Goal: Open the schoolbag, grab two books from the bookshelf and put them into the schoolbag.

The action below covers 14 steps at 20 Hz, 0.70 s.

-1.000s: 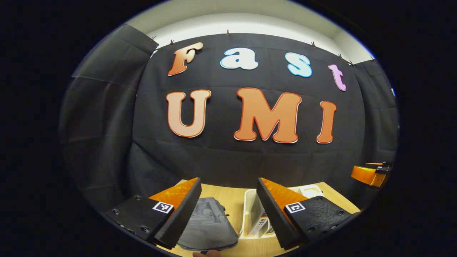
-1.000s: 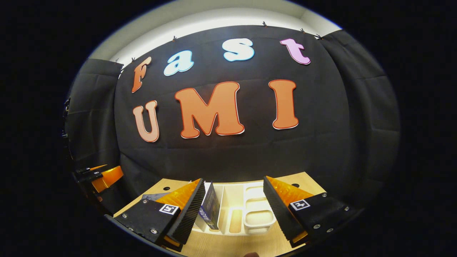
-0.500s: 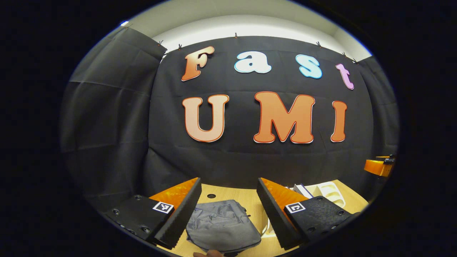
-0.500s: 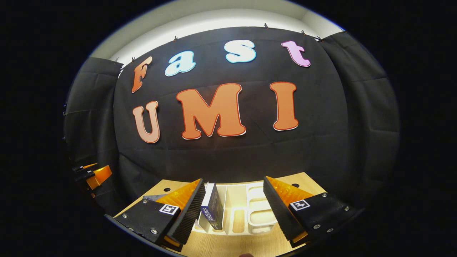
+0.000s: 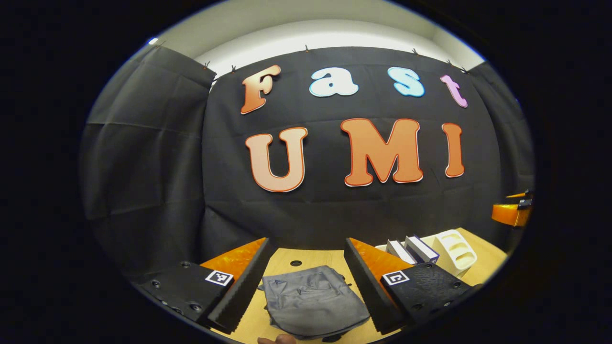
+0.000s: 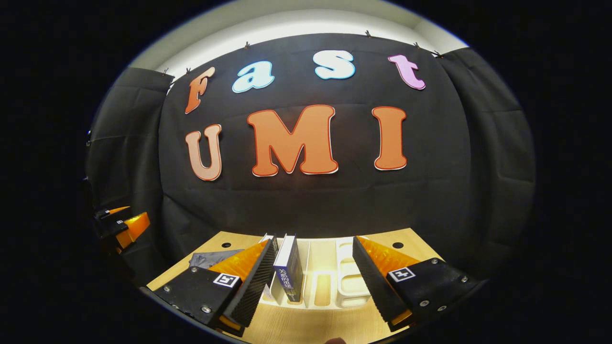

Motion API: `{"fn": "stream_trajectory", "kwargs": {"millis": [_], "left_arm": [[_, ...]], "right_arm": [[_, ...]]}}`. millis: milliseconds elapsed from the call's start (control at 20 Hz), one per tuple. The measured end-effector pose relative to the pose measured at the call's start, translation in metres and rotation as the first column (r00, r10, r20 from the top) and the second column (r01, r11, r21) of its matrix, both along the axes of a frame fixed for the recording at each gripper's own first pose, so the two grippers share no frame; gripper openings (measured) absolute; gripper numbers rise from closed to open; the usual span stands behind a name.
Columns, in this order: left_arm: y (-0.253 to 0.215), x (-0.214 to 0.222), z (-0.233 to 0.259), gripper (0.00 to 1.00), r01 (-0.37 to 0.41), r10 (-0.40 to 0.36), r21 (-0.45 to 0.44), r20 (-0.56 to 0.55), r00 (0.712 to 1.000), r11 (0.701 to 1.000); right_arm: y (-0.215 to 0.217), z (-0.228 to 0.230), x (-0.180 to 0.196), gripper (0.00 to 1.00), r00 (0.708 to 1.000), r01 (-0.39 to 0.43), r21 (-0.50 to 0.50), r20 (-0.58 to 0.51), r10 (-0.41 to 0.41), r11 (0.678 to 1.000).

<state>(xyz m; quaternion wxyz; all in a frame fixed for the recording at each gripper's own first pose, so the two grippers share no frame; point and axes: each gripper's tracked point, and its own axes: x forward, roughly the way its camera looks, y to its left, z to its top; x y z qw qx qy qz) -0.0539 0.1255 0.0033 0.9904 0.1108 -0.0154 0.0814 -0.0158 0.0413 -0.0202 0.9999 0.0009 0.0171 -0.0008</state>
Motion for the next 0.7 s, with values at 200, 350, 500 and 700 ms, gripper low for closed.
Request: {"fn": "stream_trajectory", "kwargs": {"millis": [200,350,500,700], "left_arm": [[0.004,-0.003,-0.022,0.96,0.031,-0.021,0.179,-0.061,0.998,0.983],[-0.003,-0.002,-0.056,0.96,0.108,-0.069,0.289,-0.142,0.987,0.951],[-0.008,-0.004,-0.103,0.96,0.179,-0.093,0.359,-0.244,0.965,0.916],[-0.01,-0.007,-0.158,0.96,0.235,-0.087,0.407,-0.351,0.932,0.883]], "right_arm": [[0.002,-0.021,-0.003,0.97,0.999,0.019,0.013,-0.049,-0.018,1.0],[-0.002,-0.031,-0.01,0.97,0.997,0.036,-0.006,-0.066,-0.036,0.999],[-0.013,-0.042,-0.014,0.97,0.994,0.058,-0.009,-0.097,-0.058,0.998],[-0.029,-0.063,-0.018,0.97,0.985,0.097,0.001,-0.145,-0.096,0.995]]}}
